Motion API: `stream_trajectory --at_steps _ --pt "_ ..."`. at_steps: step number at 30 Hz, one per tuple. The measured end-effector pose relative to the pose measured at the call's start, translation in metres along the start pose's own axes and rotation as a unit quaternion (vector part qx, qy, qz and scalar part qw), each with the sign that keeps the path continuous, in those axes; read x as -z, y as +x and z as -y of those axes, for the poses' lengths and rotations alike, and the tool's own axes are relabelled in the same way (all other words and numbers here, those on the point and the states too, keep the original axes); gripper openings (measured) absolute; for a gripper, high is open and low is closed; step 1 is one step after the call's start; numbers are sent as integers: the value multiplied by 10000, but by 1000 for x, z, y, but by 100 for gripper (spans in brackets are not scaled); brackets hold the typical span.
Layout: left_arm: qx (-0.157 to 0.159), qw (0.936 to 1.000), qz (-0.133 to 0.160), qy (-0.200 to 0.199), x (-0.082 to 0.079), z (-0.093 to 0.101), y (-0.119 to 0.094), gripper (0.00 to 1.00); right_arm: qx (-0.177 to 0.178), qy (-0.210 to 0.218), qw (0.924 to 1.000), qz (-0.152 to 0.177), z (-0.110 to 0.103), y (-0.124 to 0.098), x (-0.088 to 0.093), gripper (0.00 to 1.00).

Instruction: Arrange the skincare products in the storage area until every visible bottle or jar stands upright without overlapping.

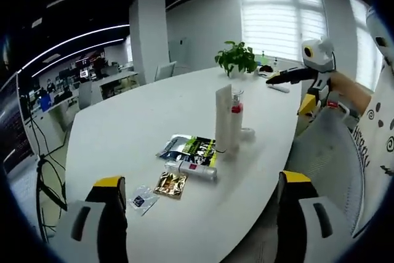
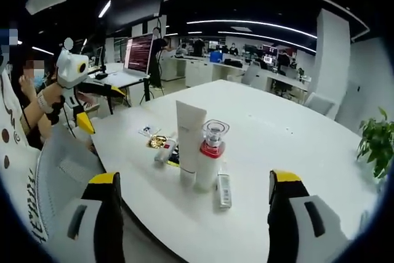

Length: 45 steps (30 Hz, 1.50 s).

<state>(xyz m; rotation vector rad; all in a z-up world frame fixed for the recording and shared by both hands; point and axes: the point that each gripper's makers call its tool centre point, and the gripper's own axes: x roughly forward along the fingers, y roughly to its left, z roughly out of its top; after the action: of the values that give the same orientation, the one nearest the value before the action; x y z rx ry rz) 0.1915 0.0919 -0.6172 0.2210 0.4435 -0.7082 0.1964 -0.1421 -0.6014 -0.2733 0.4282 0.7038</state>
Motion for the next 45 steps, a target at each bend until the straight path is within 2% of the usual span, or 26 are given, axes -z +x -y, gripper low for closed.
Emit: stream_trajectory --at_steps 15,21,23,27,30,36,42,45 --pt "226 9997 -58 30 6 0 14 99 -27 27 9998 -179 -2 4 4 100" --pt "220 9997 -112 42 7 -4 22 99 6 51 9998 -211 -1 6 6 100" --pt "355 9993 -111 69 7 0 27 99 -13 67 9997 -224 -1 7 6 100" --pt "477 9983 -269 205 11 0 42 99 -59 -8 9997 -245 -3 10 7 100" --pt "457 9976 -392 353 13 -4 52 99 -52 -11 9996 -264 -2 10 7 100" --pt "691 9963 -249 451 10 -2 76 99 -46 44 9996 -277 -1 12 8 100" --pt "896 9937 -424 519 18 5 105 99 -87 32 9994 -320 -2 16 11 100" --pt "911 9934 -514 475 25 0 119 99 -74 72 9994 -330 0 16 12 100"
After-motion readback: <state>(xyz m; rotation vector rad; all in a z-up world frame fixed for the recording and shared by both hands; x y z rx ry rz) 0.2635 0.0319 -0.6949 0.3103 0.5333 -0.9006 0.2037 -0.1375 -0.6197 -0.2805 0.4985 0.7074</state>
